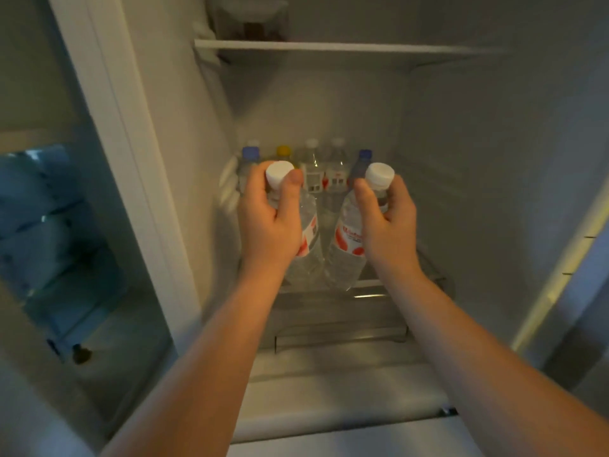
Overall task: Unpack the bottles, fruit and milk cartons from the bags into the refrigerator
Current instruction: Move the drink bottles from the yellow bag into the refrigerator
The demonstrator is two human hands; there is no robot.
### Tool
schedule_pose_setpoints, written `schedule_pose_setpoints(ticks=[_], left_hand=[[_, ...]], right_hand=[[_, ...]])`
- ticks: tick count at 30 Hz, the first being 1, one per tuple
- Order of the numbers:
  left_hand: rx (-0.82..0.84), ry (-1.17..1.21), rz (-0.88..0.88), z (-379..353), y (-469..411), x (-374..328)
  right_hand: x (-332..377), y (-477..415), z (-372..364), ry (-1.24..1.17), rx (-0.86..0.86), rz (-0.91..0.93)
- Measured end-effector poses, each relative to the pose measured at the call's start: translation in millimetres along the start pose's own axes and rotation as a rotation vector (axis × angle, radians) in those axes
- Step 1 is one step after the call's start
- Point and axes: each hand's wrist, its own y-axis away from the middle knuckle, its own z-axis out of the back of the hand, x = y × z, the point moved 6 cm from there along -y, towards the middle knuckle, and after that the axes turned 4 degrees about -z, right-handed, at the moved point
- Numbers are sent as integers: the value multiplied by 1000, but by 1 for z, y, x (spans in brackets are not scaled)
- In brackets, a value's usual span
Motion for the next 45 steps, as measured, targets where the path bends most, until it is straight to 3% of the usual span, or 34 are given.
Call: schedule_pose_setpoints(ticks=[13, 19, 26, 31, 33, 38, 45], left_hand=[[63, -19, 117, -57, -22, 75], [181, -46, 215, -53, 8, 113], [385, -167, 392, -36, 66, 156], [349, -289, 455, -33, 61, 177], [324, -301, 498, -35, 56, 185], [97, -242, 646, -37, 39, 202], [56, -503, 715, -44, 24, 223]], right_hand=[[-92, -56, -29, 73, 207, -121], [-124, -36, -28, 12, 336, -164], [-177, -6, -22, 168, 440, -304], [-206, -13, -28, 420, 470, -323], [-218, -20, -36, 412, 472, -367], [-249, -40, -58, 409, 394, -389], [-278, -57, -90, 625, 334, -375]])
